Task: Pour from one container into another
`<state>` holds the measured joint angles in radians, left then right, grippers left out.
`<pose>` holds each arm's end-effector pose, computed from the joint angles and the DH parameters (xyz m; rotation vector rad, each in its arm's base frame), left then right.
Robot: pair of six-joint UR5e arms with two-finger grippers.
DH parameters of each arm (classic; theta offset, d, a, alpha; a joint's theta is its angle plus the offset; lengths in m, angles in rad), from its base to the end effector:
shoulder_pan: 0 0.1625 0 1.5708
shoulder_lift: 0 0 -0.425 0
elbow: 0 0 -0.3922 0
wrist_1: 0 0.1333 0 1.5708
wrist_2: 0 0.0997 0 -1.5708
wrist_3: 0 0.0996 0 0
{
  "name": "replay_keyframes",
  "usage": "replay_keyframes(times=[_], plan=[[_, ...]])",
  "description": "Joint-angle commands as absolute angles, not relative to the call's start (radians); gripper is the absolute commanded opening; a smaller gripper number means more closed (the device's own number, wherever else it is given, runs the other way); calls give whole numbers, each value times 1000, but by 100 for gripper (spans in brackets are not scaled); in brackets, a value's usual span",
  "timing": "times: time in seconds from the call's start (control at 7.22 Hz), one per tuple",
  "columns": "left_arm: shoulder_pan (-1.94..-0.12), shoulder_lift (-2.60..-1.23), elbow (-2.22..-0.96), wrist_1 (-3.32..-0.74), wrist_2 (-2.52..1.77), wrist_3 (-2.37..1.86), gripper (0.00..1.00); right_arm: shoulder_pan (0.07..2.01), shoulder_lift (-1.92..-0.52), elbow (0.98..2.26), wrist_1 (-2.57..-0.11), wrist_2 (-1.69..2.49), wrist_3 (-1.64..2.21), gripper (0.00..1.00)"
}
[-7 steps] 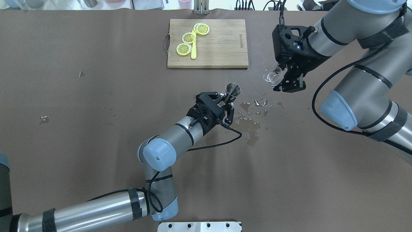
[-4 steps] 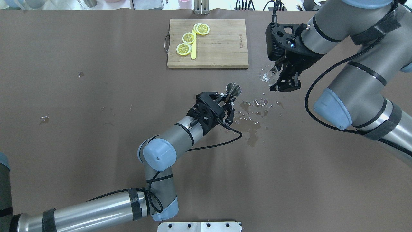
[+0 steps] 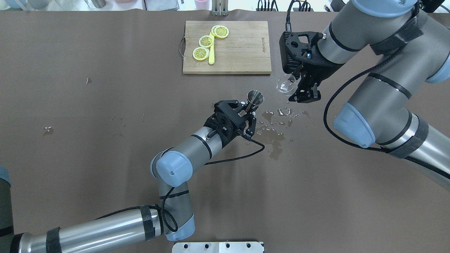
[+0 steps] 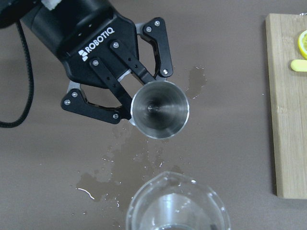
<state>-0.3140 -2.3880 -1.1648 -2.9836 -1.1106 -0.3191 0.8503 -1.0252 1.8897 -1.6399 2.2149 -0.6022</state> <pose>0.6403 -0.3946 0.1777 1.4803 1.0314 0.2500 -0.3418 -0.5007 0.2120 0.8053 -0.7212 -1.4606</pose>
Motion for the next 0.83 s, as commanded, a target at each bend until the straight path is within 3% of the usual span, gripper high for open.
replay_keyframes(times=[0.0,0.69], plan=[[-313,-2387,-1170,-2984,-1111,-319,0,828,-1016,1887,-1638,2168,-614,0],[-311,-2387,-1173,-2984,-1111,-319,0,821,-999,1879,-1667,2149,-611,0]])
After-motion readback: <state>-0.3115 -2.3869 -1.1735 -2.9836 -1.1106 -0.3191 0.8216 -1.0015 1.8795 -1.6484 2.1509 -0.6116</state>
